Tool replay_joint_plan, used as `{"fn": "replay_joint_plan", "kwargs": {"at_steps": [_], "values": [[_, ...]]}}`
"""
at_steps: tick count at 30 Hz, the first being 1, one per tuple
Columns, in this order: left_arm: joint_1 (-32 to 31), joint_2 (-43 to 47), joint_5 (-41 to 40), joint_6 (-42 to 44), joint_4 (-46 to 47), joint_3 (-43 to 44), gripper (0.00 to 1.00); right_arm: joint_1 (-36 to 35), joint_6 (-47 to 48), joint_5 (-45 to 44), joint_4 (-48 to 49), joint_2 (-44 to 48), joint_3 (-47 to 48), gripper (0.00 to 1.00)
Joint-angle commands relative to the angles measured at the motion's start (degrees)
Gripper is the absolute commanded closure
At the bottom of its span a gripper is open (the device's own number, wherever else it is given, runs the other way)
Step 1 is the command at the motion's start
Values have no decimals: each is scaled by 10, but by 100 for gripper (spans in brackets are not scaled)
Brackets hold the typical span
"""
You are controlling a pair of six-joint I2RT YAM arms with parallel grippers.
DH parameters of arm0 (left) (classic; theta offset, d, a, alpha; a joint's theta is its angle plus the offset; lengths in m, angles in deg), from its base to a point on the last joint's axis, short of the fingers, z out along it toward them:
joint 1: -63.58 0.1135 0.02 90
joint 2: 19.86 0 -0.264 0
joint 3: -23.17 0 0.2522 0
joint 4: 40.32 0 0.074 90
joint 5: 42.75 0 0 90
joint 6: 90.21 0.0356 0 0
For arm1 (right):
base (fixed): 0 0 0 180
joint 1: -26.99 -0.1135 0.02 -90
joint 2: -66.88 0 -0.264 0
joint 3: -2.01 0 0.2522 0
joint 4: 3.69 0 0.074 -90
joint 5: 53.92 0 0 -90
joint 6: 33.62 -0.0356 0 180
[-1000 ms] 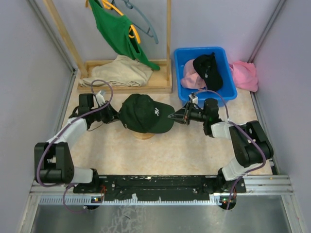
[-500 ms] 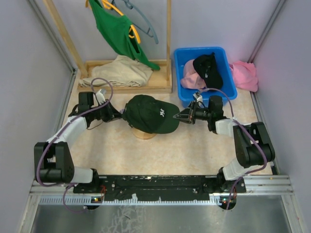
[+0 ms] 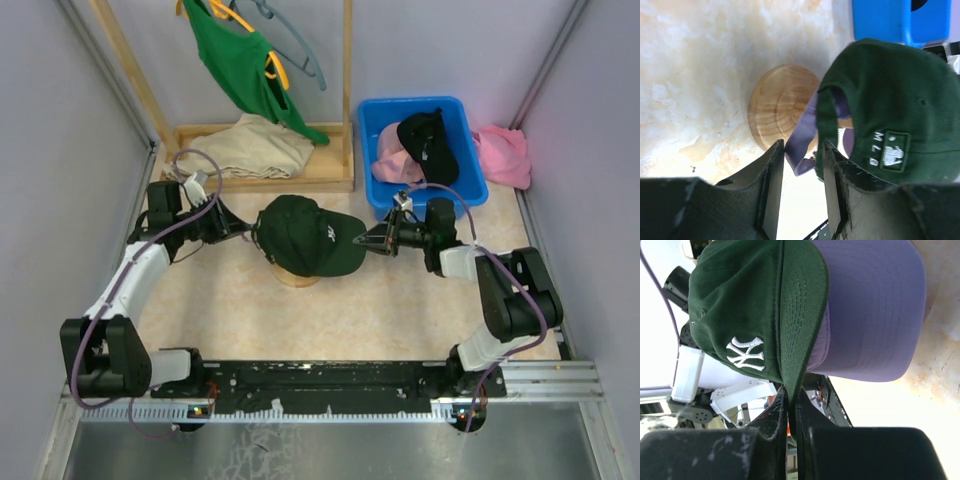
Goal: Stack the hats
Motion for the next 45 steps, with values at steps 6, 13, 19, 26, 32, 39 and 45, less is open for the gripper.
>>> {"fn": "replay_joint_plan", "kwargs": {"at_steps": [6, 13, 19, 26, 32, 39, 45], "values": [[3, 51, 6, -1, -7, 21, 52, -12, -9, -36, -12, -11, 17, 100], [3, 29, 37, 14, 3, 4, 49, -13, -11, -36, -15, -5, 16, 100], [2, 13, 45, 24, 6, -1, 48, -12, -14, -38, -17, 1, 15, 100], [-18, -2, 34, 22, 20, -3, 45, -12, -18, -38, -9, 1, 10, 100], [-47, -22, 2, 13, 32, 1, 44, -12, -26, -36, 5, 2, -3, 100], [-47, -48, -46, 22, 16, -5, 80, -12, -22, -38, 11, -8, -4, 100], [-47, -63, -70, 34, 0, -24, 86, -12, 32, -58, -47, -11, 2, 53]]}}
